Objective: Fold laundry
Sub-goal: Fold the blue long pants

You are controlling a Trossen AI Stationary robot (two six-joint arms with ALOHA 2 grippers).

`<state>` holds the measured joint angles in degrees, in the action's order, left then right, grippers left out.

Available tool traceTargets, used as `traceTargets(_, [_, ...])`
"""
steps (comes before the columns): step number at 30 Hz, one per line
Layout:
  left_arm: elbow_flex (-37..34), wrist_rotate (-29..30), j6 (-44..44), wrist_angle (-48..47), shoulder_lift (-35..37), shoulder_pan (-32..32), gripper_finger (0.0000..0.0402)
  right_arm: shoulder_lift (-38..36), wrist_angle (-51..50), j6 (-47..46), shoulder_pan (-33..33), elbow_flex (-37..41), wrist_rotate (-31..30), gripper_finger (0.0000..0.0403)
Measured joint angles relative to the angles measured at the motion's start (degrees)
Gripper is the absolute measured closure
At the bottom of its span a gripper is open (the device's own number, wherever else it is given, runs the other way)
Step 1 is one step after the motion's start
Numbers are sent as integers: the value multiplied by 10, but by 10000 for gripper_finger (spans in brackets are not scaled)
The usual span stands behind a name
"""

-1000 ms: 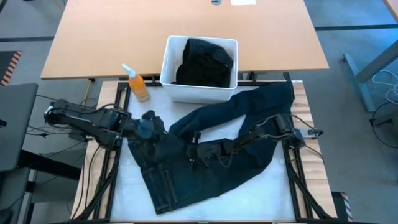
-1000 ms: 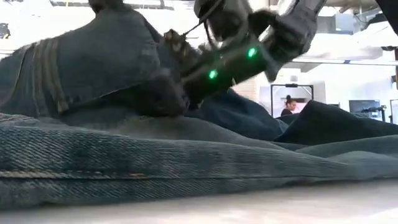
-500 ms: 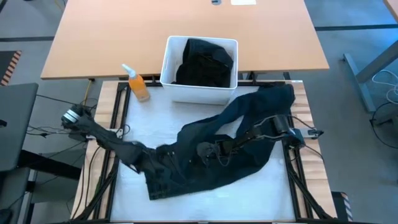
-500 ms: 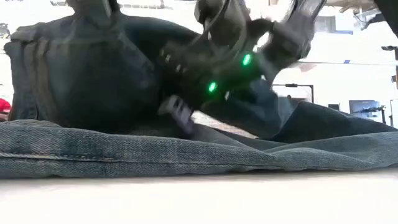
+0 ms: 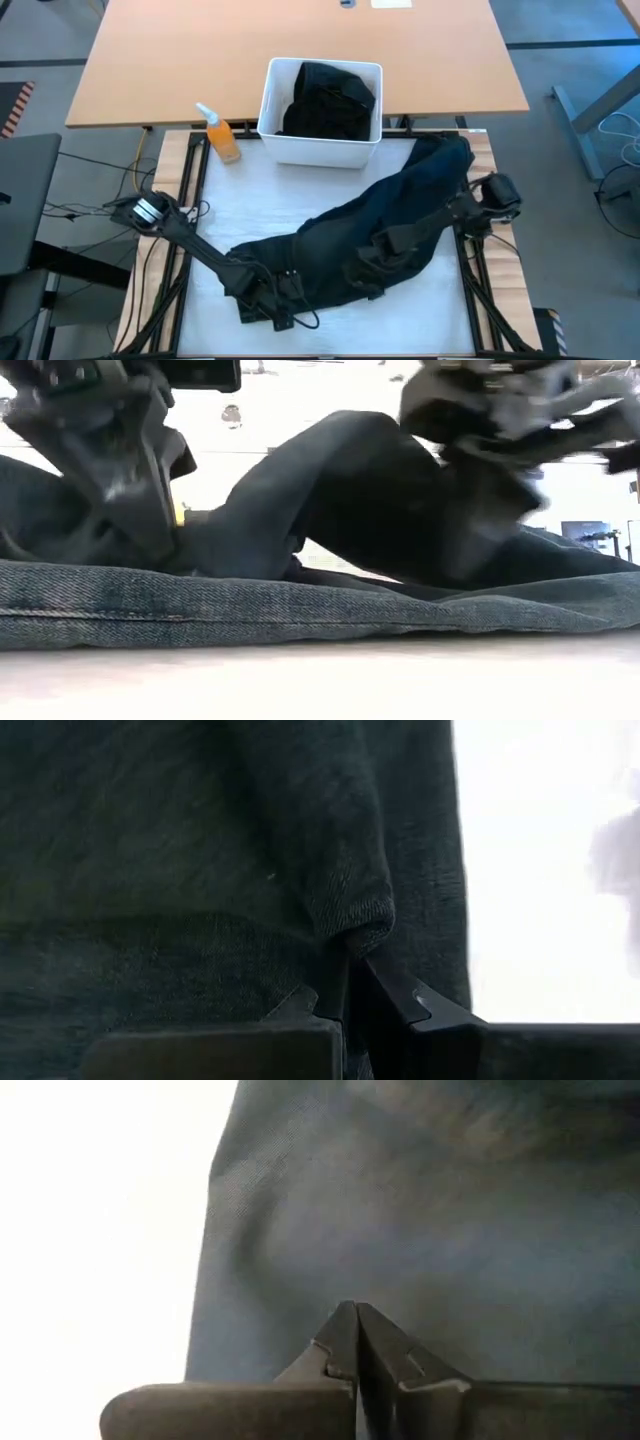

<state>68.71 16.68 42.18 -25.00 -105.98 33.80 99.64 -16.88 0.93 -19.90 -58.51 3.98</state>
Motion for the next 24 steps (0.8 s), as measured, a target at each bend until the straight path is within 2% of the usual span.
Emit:
traceTargets(3, [0, 5, 17, 3, -25, 3, 401, -44, 63, -48, -32, 60, -36, 377])
traceTargets(7, [2, 8, 34, -4, -45, 6, 401, -86, 303, -94, -70, 176, -108, 375])
traceTargets(10, [2, 13, 64, -44, -44, 12, 401, -84, 424, -136, -89, 254, -150, 380])
traceTargets(14, [0, 28, 140, -157, -33, 29, 401, -40, 497, -188, -99, 314, -239, 382])
traceTargets(16, [1, 26, 187, -189, -33, 41, 401, -1, 555, -187, -89, 319, -283, 381])
traceTargets(20, [-6, 4, 268, -226, -31, 59, 401, 84, 684, -146, -38, 288, -321, 380])
traceTargets(24, [-6, -13, 345, -266, -31, 77, 401, 108, 740, -61, -2, 232, -281, 379])
